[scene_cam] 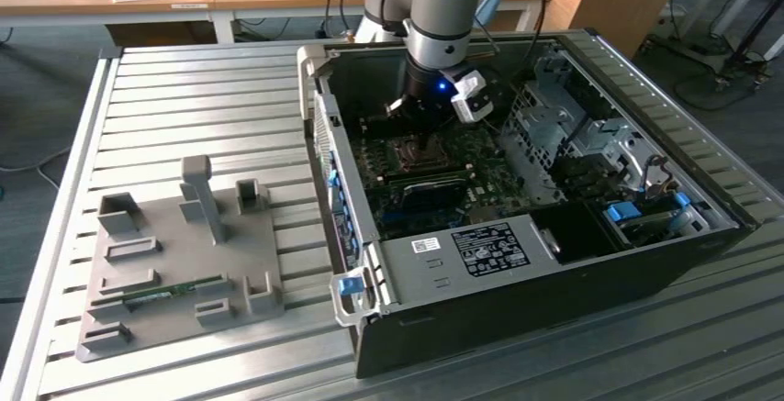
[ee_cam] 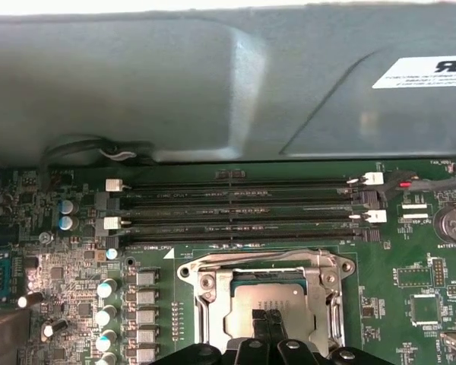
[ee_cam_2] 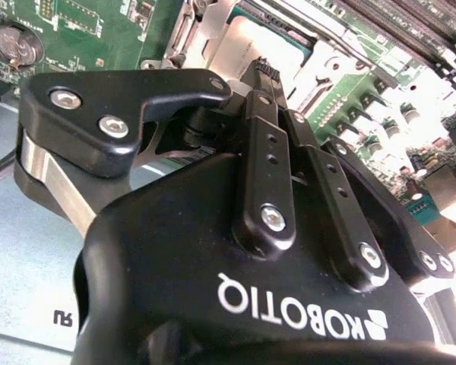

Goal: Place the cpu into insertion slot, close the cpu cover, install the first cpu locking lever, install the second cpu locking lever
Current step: 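Install the first cpu locking lever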

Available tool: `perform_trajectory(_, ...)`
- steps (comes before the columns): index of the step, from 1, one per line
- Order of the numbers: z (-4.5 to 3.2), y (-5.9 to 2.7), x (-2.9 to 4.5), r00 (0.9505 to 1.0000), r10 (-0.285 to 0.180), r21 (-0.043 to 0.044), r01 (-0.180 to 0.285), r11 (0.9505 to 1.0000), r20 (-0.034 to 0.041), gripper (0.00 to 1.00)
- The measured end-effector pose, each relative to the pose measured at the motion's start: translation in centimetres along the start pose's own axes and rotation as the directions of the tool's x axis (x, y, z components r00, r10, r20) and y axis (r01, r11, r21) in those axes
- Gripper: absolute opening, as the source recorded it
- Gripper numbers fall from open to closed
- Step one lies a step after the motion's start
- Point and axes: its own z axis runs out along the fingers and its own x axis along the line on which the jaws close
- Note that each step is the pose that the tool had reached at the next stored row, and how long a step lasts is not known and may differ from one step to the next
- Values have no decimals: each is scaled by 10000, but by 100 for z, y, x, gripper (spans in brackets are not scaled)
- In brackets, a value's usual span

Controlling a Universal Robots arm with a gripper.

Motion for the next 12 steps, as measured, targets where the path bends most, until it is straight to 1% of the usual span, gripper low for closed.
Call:
perform_trajectory(2, 0, 0, -1, 10000, -10, 1, 10, 10000, -1, 11)
perform_trajectory(4, -3, 0, -1, 10000, -15, 22, 15, 10000, -1, 11)
perform_trajectory(12, -68, 5, -6, 10000, -15, 40, 15, 10000, -1, 11)
